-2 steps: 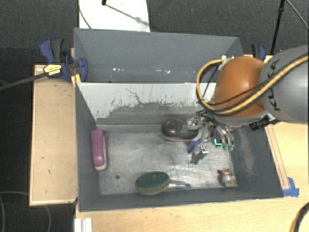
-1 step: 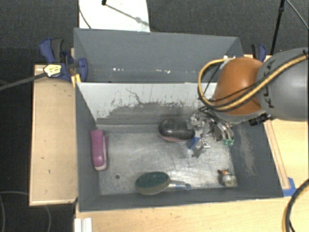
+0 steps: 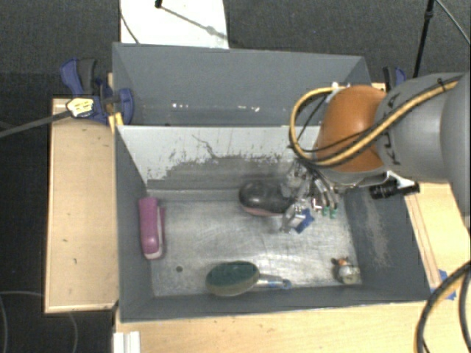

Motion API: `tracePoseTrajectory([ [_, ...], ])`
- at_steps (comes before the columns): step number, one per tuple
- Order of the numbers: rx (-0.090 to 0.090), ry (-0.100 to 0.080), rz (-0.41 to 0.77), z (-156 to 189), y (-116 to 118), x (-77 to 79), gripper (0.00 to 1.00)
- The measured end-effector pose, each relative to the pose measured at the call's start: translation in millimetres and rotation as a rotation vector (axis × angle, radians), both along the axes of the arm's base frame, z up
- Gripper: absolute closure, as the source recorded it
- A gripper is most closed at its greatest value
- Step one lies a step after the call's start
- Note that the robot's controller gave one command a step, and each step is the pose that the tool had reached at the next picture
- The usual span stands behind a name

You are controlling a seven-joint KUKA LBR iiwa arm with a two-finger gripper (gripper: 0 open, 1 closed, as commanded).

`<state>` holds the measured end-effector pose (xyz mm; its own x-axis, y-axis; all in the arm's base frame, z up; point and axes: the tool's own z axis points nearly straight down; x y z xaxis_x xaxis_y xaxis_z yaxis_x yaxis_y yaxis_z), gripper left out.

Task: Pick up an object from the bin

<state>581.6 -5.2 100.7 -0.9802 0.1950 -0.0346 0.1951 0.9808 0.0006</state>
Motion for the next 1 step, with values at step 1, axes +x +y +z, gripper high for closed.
tracePoseTrajectory([
  [1,0.001,0.022,0.113,-15.3,22.0,1.3,0.00],
])
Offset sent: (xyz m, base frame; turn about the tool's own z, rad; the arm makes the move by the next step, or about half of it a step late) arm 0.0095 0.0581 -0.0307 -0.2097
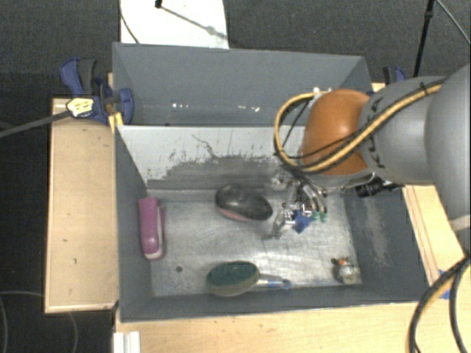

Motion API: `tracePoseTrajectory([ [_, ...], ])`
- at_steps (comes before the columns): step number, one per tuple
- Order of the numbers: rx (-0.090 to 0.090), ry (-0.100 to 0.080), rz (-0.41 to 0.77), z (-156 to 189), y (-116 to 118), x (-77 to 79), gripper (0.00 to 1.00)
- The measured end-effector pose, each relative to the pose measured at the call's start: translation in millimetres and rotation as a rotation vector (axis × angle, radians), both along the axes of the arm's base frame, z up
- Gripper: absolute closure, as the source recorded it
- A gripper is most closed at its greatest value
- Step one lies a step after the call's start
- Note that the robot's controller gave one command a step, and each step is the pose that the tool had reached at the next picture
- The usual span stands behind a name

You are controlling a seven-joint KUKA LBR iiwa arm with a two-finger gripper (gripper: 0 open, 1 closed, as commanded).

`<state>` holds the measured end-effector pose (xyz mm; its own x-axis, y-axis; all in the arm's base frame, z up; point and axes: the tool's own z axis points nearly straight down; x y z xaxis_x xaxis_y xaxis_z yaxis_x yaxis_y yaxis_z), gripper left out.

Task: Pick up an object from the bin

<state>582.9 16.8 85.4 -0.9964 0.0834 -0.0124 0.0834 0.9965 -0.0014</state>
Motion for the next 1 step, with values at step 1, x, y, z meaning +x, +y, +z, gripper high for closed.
tracePoseTrajectory([
  [1,0.013,0.020,0.054,-0.7,-118.8,-23.3,0.00],
])
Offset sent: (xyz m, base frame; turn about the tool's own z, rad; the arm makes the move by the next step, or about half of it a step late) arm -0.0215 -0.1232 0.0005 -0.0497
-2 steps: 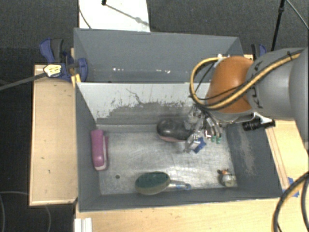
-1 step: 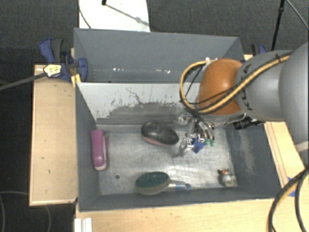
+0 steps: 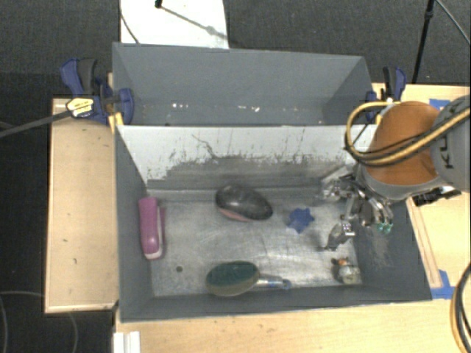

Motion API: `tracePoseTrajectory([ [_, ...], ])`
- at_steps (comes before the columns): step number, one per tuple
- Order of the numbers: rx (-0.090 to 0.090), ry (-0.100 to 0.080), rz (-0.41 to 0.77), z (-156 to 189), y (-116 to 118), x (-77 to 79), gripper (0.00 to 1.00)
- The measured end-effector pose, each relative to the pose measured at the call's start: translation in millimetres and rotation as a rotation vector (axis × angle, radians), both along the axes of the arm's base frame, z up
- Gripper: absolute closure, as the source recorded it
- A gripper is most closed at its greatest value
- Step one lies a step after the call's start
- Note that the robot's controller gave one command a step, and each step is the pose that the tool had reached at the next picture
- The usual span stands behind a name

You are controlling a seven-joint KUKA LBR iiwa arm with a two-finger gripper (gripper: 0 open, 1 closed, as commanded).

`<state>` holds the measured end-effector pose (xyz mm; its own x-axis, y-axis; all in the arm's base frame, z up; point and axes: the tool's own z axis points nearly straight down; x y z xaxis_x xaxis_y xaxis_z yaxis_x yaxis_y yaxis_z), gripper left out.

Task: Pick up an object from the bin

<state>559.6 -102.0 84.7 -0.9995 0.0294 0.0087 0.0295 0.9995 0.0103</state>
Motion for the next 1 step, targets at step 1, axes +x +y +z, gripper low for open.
tracePoseTrajectory([
  [1,-0.009,-0.017,0.047,-12.2,71.6,24.4,0.00],
])
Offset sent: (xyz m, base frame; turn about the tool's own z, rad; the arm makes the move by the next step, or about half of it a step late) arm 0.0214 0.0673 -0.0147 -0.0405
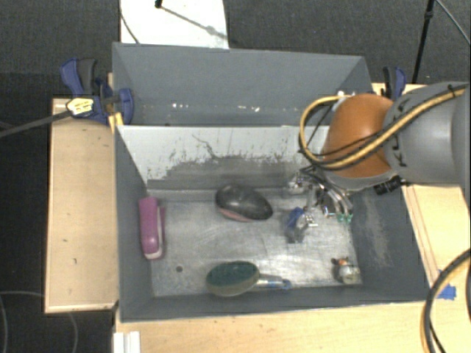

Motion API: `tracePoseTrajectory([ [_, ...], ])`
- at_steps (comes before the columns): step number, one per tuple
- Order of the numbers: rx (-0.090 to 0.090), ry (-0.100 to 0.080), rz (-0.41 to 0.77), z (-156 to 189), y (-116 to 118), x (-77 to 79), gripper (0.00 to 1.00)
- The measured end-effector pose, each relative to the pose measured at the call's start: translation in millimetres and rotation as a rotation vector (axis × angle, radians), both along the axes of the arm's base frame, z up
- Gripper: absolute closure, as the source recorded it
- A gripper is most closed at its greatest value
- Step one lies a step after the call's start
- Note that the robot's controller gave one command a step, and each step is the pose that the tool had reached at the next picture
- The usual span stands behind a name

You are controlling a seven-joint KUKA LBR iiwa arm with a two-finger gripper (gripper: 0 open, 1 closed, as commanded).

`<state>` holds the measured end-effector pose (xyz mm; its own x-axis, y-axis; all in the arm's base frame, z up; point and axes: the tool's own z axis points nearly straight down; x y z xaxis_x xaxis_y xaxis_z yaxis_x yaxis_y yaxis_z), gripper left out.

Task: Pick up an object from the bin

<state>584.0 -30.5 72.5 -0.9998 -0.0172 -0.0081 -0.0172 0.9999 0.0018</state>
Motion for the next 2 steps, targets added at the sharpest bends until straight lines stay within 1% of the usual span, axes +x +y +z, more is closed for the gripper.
tracePoseTrajectory([
  [1,-0.002,-0.005,-0.007,3.3,-4.6,1.2,1.00],
  [2,-0.004,-0.002,0.257,134.4,9.2,-37.1,1.00],
])
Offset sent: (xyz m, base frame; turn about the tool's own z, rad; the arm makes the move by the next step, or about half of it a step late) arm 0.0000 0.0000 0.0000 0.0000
